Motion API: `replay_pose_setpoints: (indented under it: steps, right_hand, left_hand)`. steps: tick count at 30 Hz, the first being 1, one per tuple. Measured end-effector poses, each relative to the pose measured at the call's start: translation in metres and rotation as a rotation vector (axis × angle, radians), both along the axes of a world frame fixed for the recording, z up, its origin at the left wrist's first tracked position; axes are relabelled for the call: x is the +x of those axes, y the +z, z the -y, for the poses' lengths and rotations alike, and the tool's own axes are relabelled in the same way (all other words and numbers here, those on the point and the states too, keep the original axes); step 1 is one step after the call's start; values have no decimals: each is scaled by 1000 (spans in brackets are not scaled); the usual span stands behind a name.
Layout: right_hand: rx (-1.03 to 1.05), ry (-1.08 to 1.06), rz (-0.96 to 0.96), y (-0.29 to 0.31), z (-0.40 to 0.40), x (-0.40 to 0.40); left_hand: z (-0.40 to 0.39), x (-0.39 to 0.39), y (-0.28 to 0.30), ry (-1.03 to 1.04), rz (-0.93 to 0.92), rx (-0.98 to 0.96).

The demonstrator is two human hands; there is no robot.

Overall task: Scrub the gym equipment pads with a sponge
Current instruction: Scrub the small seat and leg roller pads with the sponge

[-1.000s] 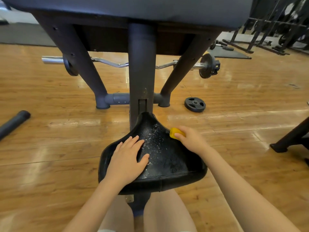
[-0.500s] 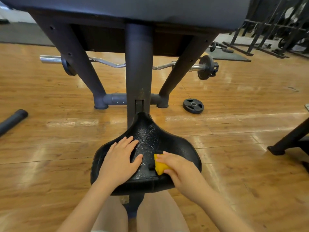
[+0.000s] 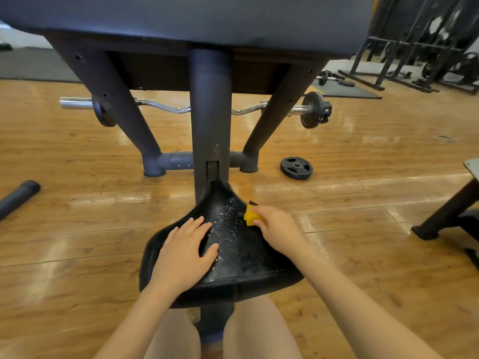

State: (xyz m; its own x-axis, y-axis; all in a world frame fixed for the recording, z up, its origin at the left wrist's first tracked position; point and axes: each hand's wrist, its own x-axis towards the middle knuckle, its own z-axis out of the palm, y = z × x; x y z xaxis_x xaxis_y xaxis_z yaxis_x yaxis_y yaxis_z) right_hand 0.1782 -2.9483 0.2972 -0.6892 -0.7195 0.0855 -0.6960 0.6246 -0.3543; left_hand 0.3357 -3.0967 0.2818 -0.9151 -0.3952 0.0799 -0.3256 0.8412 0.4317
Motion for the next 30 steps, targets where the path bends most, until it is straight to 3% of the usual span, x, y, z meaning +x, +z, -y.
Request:
replay_pose_setpoints:
  steps: [10, 13, 15, 19, 22, 30]
  right_hand:
    - [-107, 304, 74, -2, -56, 71]
    - [-176, 245, 162, 14, -45, 51]
    - [-180, 176, 123, 22, -21, 24]
    - [-56, 38, 123, 11, 29, -19]
    - [40, 6, 17, -2, 33, -7]
    - [-108, 408, -7, -2, -40, 71]
  left_hand:
    - [-2, 0, 1, 13, -7, 0]
    - [-3, 2, 2, 5, 0, 4]
    - [-2, 1, 2, 4, -1, 12]
    - [-1, 1, 2, 8, -9, 11]
    - [-1, 2, 2, 5, -8, 14]
    - [1, 2, -3, 3, -35, 18]
